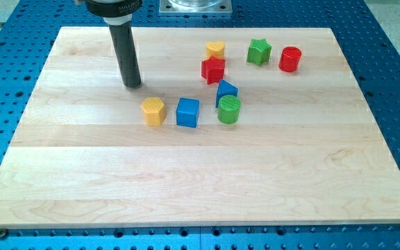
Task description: Move the hexagon into the cube
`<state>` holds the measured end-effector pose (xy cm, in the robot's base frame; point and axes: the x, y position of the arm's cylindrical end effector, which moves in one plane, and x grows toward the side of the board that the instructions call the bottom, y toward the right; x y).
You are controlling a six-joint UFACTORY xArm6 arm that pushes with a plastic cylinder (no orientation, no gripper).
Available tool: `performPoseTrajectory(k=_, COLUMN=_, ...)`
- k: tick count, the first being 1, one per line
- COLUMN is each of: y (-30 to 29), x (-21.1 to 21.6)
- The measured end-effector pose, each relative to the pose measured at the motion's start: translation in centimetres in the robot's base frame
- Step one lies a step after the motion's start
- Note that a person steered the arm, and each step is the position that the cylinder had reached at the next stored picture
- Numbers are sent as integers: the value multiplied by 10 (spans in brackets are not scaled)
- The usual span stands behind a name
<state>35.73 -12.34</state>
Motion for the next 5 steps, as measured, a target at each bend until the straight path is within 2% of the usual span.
performPoseTrajectory(k=4, y=0, x=-1)
performPoseTrajectory(k=5, y=0, x=-17)
